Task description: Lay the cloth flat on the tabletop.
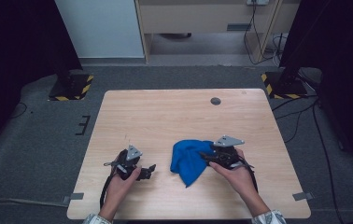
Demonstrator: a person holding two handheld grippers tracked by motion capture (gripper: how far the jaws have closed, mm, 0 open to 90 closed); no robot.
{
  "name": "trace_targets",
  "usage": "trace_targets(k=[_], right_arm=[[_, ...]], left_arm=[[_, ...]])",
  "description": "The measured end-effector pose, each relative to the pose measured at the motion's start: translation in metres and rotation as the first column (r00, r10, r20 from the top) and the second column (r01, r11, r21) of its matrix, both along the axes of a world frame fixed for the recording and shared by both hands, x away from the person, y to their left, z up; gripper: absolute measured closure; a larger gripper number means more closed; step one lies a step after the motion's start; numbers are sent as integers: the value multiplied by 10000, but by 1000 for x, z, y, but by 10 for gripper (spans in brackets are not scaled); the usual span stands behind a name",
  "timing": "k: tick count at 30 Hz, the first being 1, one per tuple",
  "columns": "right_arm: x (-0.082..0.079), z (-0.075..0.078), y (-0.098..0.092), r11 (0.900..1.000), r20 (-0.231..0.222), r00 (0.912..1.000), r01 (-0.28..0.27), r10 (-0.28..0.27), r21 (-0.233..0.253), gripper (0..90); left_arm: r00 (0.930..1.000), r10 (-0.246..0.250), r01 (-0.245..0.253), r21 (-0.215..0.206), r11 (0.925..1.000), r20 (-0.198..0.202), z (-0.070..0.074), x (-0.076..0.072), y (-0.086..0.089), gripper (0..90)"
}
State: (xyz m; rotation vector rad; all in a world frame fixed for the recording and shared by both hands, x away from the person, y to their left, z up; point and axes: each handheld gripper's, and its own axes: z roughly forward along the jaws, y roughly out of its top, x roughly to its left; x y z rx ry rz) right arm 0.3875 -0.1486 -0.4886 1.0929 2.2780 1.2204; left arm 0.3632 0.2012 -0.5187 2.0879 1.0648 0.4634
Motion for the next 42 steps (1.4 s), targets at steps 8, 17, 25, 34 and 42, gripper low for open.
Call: trace_targets(k=[8,17,25,34,42], right_arm=[[6,0,-28,9978,110,9985,540,-536,-373,624],[11,-1,-48,9930,179,9932,1156,-1152,-239,550],[14,-12,-42,9916,-200,9958,872,-895,-955,425],[13,-17,-40,9903,-303,9985,418,-462,-1323,770],[7,-15,-36,9930,-327,9993,168,-208,-1169,858]], left_arm=[[9995,-312,312,-13,9995,107,4,-5,-15,86],[9961,-873,875,-243,9959,84,5,-8,-29,104],[9925,-1217,1220,-264,9922,152,5,-11,-37,155],[9871,-1594,1597,-218,9869,134,3,-12,-46,170],[9827,-1841,1848,-372,9821,216,4,-8,-52,242]])
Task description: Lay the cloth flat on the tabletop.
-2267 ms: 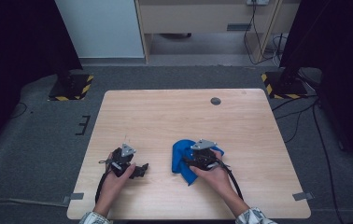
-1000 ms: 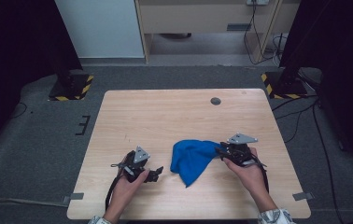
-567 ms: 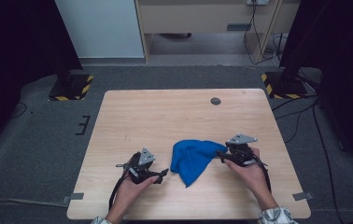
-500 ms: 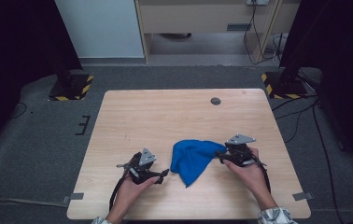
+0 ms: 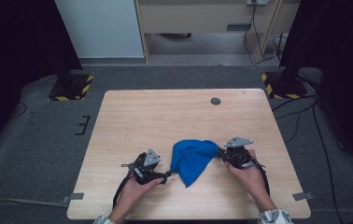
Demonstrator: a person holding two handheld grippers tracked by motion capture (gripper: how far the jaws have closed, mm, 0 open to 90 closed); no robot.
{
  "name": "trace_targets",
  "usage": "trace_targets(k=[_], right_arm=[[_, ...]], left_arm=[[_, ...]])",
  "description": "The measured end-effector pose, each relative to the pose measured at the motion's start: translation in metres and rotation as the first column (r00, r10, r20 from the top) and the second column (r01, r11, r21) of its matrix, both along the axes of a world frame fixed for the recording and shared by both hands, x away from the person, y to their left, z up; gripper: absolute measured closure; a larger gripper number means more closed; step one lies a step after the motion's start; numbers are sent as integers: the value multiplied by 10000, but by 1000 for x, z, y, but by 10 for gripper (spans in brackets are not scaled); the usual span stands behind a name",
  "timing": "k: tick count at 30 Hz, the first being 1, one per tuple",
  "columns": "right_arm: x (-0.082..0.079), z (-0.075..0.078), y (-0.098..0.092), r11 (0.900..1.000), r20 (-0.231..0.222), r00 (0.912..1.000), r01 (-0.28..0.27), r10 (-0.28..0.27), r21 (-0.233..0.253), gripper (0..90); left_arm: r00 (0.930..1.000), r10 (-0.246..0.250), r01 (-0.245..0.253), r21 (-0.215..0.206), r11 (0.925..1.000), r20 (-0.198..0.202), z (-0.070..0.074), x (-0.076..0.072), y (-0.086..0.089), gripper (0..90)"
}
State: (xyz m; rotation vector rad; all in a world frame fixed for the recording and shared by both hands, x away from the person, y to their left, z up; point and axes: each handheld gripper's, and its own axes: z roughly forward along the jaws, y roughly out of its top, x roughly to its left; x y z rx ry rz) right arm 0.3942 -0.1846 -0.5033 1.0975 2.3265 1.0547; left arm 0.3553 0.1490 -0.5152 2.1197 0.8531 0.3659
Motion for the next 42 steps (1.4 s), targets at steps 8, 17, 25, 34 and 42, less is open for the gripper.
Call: trace_targets(k=[8,17,25,34,42], right_arm=[[-10,4,3,9996,27,9999,-160,160,231,863],[-21,8,6,9987,91,9997,-244,240,440,865],[-14,8,22,9935,8,9997,-260,261,1104,860],[-3,-6,37,9946,-156,9992,-340,357,977,737],[-8,7,19,9895,289,9988,341,-385,1408,425]], left_arm=[[9983,-510,506,-138,9986,-283,1,6,-5,555],[9997,-211,212,-126,9997,74,7,16,1,824],[9915,1201,-1215,264,9922,492,9,37,29,832],[9830,1798,-1802,80,9836,364,-3,51,37,539],[9799,1851,-1821,-462,9822,745,8,30,39,433]])
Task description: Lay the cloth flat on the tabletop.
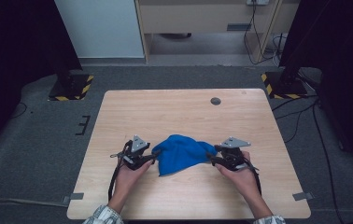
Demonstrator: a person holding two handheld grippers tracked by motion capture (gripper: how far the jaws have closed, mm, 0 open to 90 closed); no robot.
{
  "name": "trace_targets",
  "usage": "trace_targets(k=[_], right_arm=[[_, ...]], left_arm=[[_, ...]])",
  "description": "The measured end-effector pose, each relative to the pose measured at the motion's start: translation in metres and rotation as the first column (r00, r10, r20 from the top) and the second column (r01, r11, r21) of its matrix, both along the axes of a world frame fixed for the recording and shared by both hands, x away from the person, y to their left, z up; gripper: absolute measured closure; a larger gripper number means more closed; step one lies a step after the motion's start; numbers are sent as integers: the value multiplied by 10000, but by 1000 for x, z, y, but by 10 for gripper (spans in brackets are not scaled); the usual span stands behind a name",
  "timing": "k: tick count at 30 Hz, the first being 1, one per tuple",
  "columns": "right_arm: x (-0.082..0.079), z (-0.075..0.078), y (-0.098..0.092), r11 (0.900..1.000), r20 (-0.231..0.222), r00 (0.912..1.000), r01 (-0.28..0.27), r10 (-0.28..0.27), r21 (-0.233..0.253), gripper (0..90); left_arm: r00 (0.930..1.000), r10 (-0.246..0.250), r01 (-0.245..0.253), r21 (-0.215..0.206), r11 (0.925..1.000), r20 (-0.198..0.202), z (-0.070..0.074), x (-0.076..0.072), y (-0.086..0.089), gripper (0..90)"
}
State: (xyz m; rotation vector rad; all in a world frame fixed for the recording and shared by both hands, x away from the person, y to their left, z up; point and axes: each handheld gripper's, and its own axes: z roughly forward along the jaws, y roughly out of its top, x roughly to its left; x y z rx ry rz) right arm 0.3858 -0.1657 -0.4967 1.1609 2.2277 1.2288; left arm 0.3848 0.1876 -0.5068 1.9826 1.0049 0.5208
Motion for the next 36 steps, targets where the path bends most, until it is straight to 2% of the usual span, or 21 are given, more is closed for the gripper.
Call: trace_targets(k=[1,4,8,10,11,12,14,16,18,21,23,24,25,27,30,36], right_arm=[[-2,3,-5,9999,112,9999,105,-105,17,387],[-2,5,-10,9998,169,9996,209,-209,-17,379],[0,5,-18,9991,83,9991,419,-420,80,413],[4,4,-19,9995,42,9996,285,-286,105,488],[4,4,-19,9995,42,9996,285,-286,105,488],[7,3,-18,9998,36,9998,175,-175,115,594],[10,3,-17,9999,38,9999,131,-131,97,670],[13,3,-16,9998,104,9998,186,-187,43,714],[14,3,-16,9997,78,9997,240,-240,9,720],[17,1,-18,9994,45,9994,345,-345,43,702],[17,-1,-22,9991,-94,9991,414,-414,79,679],[18,-2,-24,9986,-221,9985,507,-504,129,653],[18,-2,-24,9986,-221,9985,507,-504,129,653],[19,-7,-24,9989,-515,9977,445,-438,138,604],[22,-15,-20,9994,-756,9966,312,-323,-156,558],[26,-22,-13,9986,-813,9959,364,-395,-386,498]], left_arm=[[10000,22,-22,-1,10000,-1,2,-5,0,433],[9999,148,-148,-72,9999,-8,2,-10,0,438],[9998,203,-203,-35,9998,-30,4,-21,0,433],[9998,195,-195,-31,9998,-57,4,-26,0,420],[9998,172,-172,-54,9998,-38,4,-28,0,420],[9999,149,-150,-78,9999,-55,4,-31,0,420],[9998,153,-155,-119,9998,-160,2,-38,-2,404],[9995,45,-46,-10,10000,-310,0,-42,-5,357],[9993,-51,50,-22,10000,-362,-1,-43,-7,336],[9985,-327,332,106,9994,-442,-3,-43,-14,299],[9972,-463,468,78,9989,-595,-5,-42,-17,285],[9948,-634,643,92,9979,-791,-7,-41,-20,270],[9948,-634,643,92,9979,-791,-7,-41,-20,269],[9915,-857,887,273,9957,-979,-10,-41,-23,264],[9879,-1080,1133,415,9927,-1115,-13,-41,-27,274],[9861,-1168,1256,703,9896,-1181,-17,-40,-31,347]])
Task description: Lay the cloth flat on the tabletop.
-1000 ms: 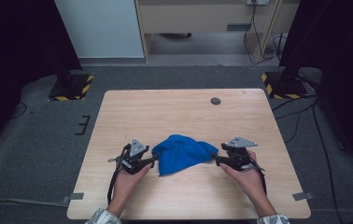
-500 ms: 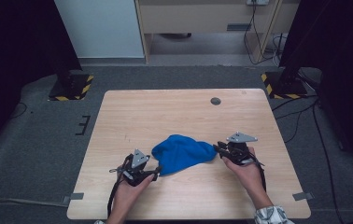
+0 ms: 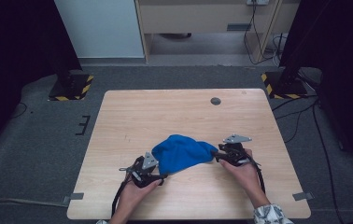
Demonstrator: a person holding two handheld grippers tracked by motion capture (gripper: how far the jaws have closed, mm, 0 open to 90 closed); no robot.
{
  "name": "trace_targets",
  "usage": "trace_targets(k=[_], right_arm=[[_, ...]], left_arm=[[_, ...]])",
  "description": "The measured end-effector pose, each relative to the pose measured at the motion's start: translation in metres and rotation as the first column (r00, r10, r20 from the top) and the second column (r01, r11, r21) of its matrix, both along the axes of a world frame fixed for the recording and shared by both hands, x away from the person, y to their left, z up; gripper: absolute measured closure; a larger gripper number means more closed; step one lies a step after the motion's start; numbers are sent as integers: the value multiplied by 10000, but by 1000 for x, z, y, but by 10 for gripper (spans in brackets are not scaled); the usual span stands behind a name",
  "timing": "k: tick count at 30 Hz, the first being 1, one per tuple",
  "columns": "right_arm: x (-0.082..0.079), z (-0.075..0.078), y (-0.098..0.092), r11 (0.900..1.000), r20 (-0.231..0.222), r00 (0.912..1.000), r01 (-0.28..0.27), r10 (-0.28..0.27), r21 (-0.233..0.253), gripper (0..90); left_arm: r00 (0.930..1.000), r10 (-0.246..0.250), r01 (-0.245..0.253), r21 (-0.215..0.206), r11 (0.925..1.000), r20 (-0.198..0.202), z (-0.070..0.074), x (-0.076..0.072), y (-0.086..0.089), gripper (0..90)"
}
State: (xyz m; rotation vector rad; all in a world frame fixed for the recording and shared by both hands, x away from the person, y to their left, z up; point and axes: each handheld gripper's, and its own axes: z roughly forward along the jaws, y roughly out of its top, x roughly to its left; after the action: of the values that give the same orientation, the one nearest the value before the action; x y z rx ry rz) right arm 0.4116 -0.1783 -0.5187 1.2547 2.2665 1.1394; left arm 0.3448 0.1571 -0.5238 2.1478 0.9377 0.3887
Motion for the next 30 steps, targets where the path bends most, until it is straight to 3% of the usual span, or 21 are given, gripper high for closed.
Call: trace_targets(k=[4,8,11,16,25,30], right_arm=[[2,-4,2,9999,-285,9995,-114,114,-23,525],[0,-3,4,9989,-192,9988,-459,457,-91,782],[-2,0,6,9983,-89,9983,-580,581,61,863],[-8,8,13,9968,229,9966,-794,792,80,877],[-16,25,10,9963,756,9938,-834,815,230,879],[-20,30,7,9950,642,9936,-953,932,303,878]], left_arm=[[9999,-50,52,167,9998,-110,-4,2,-2,404],[9999,-83,86,346,9994,-82,-5,3,-2,498],[9998,-81,74,404,9992,174,-4,3,-1,623],[9979,-124,102,341,9994,643,1,4,-1,769],[9875,847,-770,-621,9951,1327,22,1,18,783],[9814,1215,-1090,-894,9900,1487,28,0,26,786]])
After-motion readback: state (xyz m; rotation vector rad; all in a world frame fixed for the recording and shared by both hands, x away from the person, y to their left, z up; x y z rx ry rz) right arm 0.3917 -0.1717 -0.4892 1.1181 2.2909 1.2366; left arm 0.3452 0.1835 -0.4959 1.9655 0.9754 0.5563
